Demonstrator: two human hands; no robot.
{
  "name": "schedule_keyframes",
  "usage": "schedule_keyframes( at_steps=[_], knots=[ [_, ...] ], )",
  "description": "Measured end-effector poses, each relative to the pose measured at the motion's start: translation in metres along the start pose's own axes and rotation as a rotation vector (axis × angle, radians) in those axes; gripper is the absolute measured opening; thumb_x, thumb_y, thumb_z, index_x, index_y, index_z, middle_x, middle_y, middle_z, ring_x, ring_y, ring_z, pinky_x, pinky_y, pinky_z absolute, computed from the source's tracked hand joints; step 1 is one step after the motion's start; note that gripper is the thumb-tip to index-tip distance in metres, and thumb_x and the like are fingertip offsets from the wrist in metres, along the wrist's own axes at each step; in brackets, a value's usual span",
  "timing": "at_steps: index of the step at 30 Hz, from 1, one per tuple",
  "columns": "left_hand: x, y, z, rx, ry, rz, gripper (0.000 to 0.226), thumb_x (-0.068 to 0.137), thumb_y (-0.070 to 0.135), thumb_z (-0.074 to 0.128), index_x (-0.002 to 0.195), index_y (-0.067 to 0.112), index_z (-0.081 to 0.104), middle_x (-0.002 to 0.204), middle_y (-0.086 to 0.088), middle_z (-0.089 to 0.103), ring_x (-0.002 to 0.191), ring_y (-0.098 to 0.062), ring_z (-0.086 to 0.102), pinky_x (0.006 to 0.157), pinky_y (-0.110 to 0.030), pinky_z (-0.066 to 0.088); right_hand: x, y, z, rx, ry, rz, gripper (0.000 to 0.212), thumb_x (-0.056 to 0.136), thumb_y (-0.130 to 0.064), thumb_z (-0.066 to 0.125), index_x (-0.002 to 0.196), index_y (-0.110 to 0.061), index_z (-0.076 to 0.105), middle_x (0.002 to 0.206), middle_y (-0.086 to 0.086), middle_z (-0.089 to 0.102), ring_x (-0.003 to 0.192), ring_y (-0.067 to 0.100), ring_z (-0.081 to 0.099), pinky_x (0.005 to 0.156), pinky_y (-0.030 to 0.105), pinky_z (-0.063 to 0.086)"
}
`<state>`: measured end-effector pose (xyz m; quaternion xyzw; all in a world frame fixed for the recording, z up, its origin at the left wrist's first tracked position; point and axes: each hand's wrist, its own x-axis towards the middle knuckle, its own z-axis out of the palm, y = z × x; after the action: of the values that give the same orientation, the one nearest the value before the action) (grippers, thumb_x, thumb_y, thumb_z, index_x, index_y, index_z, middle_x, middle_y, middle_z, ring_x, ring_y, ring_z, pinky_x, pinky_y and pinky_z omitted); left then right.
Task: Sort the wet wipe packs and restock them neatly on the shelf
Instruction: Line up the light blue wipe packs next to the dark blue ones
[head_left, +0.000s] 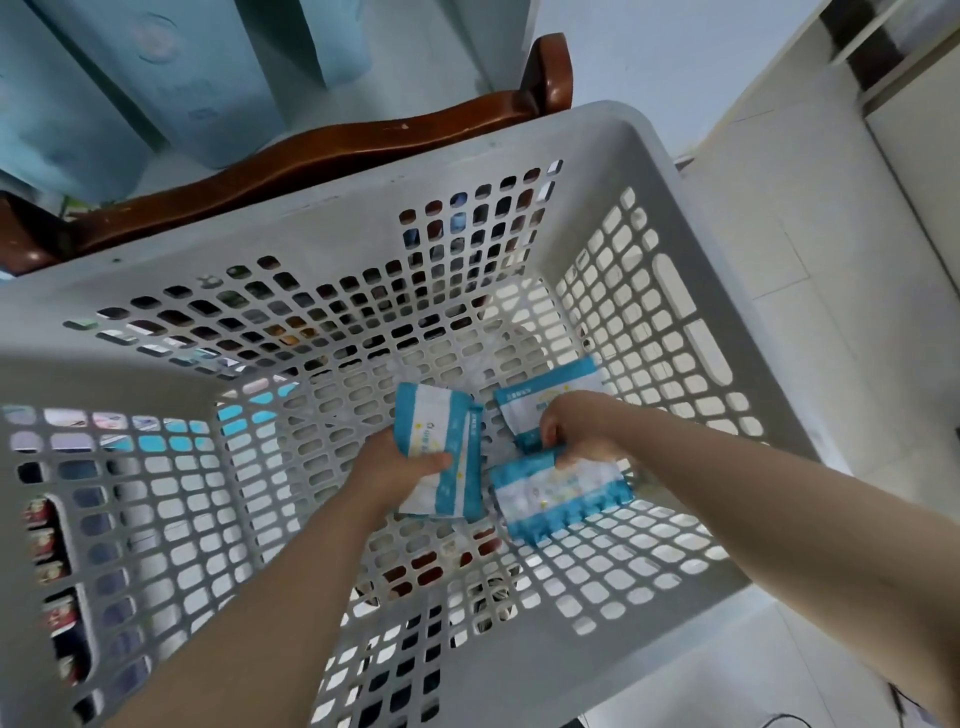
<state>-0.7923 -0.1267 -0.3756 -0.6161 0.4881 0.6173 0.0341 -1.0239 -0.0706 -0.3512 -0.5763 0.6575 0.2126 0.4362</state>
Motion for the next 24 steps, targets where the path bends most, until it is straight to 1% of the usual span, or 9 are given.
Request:
schedule_keyframes(
  at_steps=[4,7,9,14,17,18,20,22,24],
  knots=[
    [-0.004,-0.001,-0.013,-0.238,-0.026,-0.072,0.034,0.079,0.01,0.076,0.111,0.01,0.065,0.105,-0.008,0.071,0.087,-0.018,0.068,0.068,-0.027,0.053,0.008,0.009,-0.013,0.142,0.251,-0.017,0.019,0.086,-0.014,0.064,0.104,-0.011,0.062,0.114,0.005,0.051,0.104,0.023,0.054,0.088,0.03,0.044],
    [-0.005,-0.003,-0.016,-0.315,-0.014,-0.103,0.034,0.082,0.009,0.073,0.114,0.009,0.064,0.109,-0.01,0.07,0.093,-0.023,0.068,0.076,-0.033,0.055,0.015,0.013,-0.012,0.173,0.284,-0.015,0.012,0.085,-0.004,0.058,0.095,-0.01,0.056,0.111,0.005,0.051,0.1,0.024,0.055,0.079,0.03,0.042],
    [-0.004,-0.005,-0.018,-0.337,-0.015,-0.121,0.03,0.083,0.007,0.07,0.112,0.011,0.064,0.11,-0.01,0.07,0.095,-0.025,0.068,0.082,-0.039,0.055,0.019,0.014,-0.011,0.16,0.279,-0.014,0.012,0.085,-0.002,0.056,0.091,-0.012,0.053,0.111,0.005,0.051,0.095,0.02,0.052,0.075,0.026,0.037],
    [-0.002,-0.01,-0.021,-0.358,-0.022,-0.172,0.03,0.084,0.0,0.066,0.112,0.01,0.062,0.113,-0.014,0.068,0.1,-0.03,0.066,0.092,-0.05,0.052,0.021,0.012,-0.012,0.002,0.275,-0.008,0.018,0.088,-0.012,0.054,0.105,-0.016,0.057,0.114,0.006,0.052,0.107,0.025,0.05,0.086,0.029,0.036],
    [-0.006,-0.007,-0.021,-0.345,-0.014,-0.147,0.031,0.084,-0.001,0.066,0.113,0.009,0.062,0.112,-0.014,0.068,0.097,-0.029,0.066,0.086,-0.046,0.054,0.017,0.003,-0.016,-0.061,0.278,-0.03,0.012,0.089,-0.014,0.052,0.096,-0.023,0.048,0.104,0.003,0.053,0.099,0.025,0.055,0.096,0.033,0.035],
    [-0.009,-0.005,-0.021,-0.351,-0.007,-0.122,0.032,0.084,-0.001,0.066,0.114,0.008,0.061,0.111,-0.013,0.068,0.094,-0.026,0.067,0.082,-0.042,0.055,0.014,-0.001,-0.019,-0.057,0.277,-0.039,0.012,0.089,-0.015,0.052,0.093,-0.024,0.045,0.1,0.002,0.052,0.095,0.024,0.056,0.093,0.034,0.038],
    [-0.018,0.002,-0.023,-0.356,0.027,-0.073,0.035,0.083,-0.001,0.067,0.115,0.01,0.058,0.109,-0.009,0.068,0.091,-0.021,0.066,0.074,-0.034,0.054,0.005,-0.011,-0.026,-0.007,0.287,-0.057,0.011,0.089,-0.015,0.054,0.092,-0.02,0.045,0.097,0.002,0.053,0.087,0.023,0.054,0.077,0.033,0.043],
    [-0.03,0.01,-0.028,-0.351,0.057,-0.018,0.034,0.084,0.002,0.067,0.115,0.013,0.056,0.109,-0.006,0.067,0.093,-0.021,0.065,0.077,-0.035,0.053,-0.007,-0.024,-0.036,0.063,0.315,-0.073,0.009,0.089,-0.014,0.054,0.093,-0.016,0.046,0.093,0.003,0.053,0.083,0.022,0.052,0.069,0.031,0.041],
    [-0.049,0.019,-0.035,-0.344,0.089,0.021,0.036,0.086,0.006,0.067,0.119,0.012,0.055,0.113,-0.007,0.067,0.099,-0.025,0.065,0.083,-0.04,0.054,-0.021,-0.041,-0.048,0.111,0.356,-0.091,0.009,0.09,-0.014,0.053,0.093,-0.015,0.044,0.087,0.002,0.051,0.079,0.021,0.05,0.066,0.031,0.038]
  ],
)
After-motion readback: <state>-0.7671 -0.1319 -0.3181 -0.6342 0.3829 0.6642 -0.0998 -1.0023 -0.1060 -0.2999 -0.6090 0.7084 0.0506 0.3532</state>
